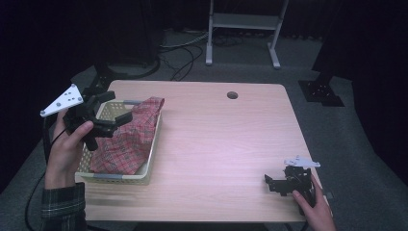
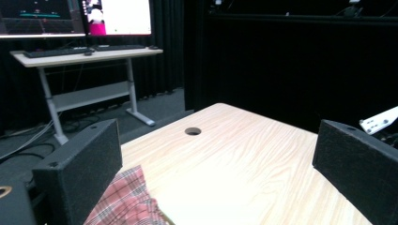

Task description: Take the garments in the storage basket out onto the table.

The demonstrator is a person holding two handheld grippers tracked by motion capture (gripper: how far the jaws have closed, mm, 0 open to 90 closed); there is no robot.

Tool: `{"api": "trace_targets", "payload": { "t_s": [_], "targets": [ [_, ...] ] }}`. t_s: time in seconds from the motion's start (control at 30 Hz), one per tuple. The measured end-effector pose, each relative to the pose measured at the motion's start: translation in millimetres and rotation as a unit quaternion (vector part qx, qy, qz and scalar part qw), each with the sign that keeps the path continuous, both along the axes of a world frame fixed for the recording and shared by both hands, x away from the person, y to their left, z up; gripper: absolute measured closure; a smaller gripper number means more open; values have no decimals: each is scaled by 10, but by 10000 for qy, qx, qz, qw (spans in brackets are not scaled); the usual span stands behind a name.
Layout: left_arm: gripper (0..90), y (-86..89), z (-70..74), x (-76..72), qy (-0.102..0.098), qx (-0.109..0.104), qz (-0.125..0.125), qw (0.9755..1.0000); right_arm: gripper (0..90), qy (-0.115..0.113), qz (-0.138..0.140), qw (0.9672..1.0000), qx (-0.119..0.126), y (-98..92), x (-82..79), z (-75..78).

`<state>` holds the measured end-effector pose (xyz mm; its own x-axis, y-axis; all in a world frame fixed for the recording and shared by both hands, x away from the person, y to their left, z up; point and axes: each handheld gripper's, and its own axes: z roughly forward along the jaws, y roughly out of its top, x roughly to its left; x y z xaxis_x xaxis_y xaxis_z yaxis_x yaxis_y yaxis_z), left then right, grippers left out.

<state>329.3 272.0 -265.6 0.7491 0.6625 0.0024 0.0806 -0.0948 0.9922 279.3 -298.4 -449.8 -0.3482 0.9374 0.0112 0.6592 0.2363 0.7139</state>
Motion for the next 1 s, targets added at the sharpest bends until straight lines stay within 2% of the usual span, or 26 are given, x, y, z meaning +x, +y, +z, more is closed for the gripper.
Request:
{"api": "trace_targets", "payload": {
  "t_s": [0.4, 0.73, 0.83, 1.0],
  "targets": [
    [15, 117, -15, -3, 45, 107, 234, 9997, 0, 1, 1, 10000, -1, 0, 0, 0],
    [15, 196, -32, -13, 145, 359, 391, 9985, 0, 1, 1, 10000, -1, 0, 0, 0],
    [15, 224, -48, -5, 217, 475, 503, 9974, 0, 1, 1, 10000, -1, 0, 0, 0],
    [15, 234, -65, 3, 284, 578, 551, 9964, 0, 1, 1, 10000, -1, 0, 0, 0]
  ]
}}
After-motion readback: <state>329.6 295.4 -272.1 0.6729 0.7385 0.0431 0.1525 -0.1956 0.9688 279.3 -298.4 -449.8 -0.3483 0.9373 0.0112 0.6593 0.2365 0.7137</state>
